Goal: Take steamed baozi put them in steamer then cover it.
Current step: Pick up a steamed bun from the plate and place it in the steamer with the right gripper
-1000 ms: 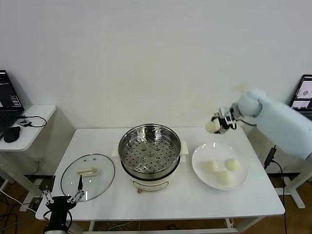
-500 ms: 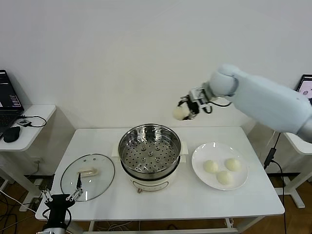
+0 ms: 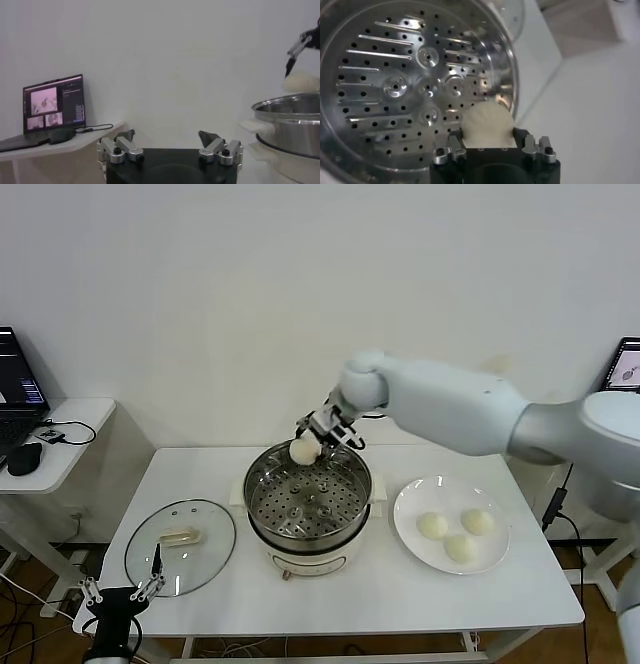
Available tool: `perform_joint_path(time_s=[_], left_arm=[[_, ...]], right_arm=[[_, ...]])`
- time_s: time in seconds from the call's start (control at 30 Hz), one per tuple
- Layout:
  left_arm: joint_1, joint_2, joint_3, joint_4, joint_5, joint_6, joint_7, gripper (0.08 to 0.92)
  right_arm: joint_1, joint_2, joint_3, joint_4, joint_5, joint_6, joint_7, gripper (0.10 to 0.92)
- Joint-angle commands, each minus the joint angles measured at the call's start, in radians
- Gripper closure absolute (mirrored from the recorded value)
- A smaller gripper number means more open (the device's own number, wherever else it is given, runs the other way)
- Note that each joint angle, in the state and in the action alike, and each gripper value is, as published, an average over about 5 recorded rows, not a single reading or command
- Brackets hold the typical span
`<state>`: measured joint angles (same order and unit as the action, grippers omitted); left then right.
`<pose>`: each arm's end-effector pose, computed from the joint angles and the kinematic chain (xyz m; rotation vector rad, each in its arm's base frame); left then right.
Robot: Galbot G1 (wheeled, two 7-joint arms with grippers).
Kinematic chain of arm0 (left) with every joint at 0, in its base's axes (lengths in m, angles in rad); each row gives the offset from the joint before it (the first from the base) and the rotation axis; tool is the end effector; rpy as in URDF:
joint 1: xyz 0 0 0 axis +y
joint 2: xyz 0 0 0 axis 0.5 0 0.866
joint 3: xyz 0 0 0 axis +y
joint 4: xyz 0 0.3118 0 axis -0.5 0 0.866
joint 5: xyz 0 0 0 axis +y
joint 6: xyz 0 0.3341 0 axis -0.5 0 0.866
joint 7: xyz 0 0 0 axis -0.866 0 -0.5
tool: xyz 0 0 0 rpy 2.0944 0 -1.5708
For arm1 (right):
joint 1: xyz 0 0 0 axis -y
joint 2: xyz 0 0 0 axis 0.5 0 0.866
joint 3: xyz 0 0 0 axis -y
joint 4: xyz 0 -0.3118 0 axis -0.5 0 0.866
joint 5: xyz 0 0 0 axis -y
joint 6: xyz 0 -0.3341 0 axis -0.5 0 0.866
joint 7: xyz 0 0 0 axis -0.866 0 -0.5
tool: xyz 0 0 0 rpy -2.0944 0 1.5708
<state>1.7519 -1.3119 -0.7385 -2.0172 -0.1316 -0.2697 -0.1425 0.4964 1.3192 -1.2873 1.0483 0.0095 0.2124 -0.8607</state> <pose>0.1300 0.1050 -0.3016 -0.2582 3.0558 0.3135 0.5314 0.1532 -0.0833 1.8608 -1.0452 2.2203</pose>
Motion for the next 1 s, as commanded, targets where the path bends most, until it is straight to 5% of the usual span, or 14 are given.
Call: perform_joint_path(time_s=[0.03,0.7,1.0], left_arm=[[0.000,0.000,-0.001,0.000,-0.002,-0.001,0.000,0.177],[-0.007,-0.001,0.001,0.004,-0.007,-0.001,0.001,0.177],[-0.001,-0.005,0.001,-0.003,-0.006,-0.001,0.001,0.177]], right_arm=[[-0.038,0.081,-0.031,-0.089,-0.157,0.144,0.010,0.381],[-0.075,0.098,0.001,-0.173,-0.279,0.240,0.052,0.373],[0.017,0.049,-0.003,-0.098,-0.148,0.193,0.014,0.211]])
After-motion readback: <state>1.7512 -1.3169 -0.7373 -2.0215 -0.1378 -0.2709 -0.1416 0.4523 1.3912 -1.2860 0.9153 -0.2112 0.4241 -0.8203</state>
